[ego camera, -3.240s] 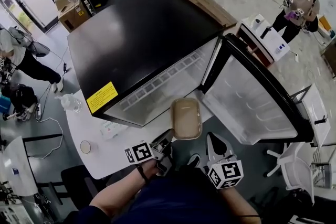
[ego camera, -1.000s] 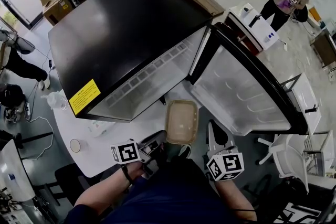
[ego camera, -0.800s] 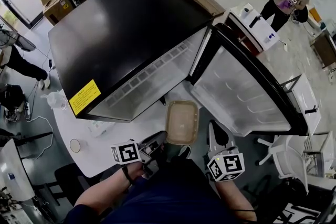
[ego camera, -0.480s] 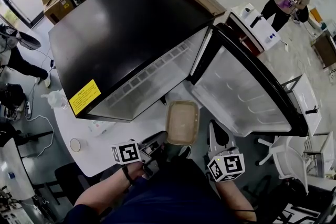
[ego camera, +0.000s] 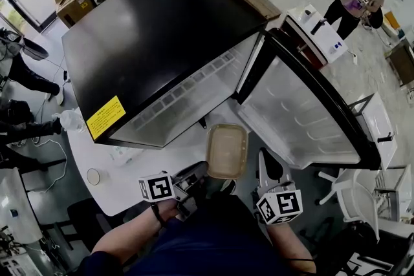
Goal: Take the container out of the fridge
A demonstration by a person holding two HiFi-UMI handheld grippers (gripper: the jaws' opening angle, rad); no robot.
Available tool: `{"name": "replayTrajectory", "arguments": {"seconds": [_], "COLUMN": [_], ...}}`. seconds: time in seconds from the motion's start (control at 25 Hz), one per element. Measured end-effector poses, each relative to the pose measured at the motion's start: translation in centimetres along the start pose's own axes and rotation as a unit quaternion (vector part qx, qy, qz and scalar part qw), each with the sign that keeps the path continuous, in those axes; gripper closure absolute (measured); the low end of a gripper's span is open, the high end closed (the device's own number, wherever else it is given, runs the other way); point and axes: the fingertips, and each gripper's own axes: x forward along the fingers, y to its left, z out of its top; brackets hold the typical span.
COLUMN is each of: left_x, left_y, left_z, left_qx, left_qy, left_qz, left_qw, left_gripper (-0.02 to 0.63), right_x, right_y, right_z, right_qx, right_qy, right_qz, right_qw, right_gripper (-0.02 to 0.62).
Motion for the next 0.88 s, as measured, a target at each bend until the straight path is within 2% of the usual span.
{"name": "replayTrajectory", "arguments": {"seconds": [0.88], "left_x": [-0.10], "left_y": [0.12], "left_z": [-0.01], "left_qx": [-0.003], "left_qy": [-0.001], "left_qz": [0.002], "left_qw": [1.0000], "left_gripper": [0.555], "right_x": [-0.11], "right_y": [0.30], "right_z": [0.04], "right_qx": [-0.001], "right_qy": [-0.001], "right_qz": [0.001], "right_qw": [1.000], "right_gripper": [0.589]}}
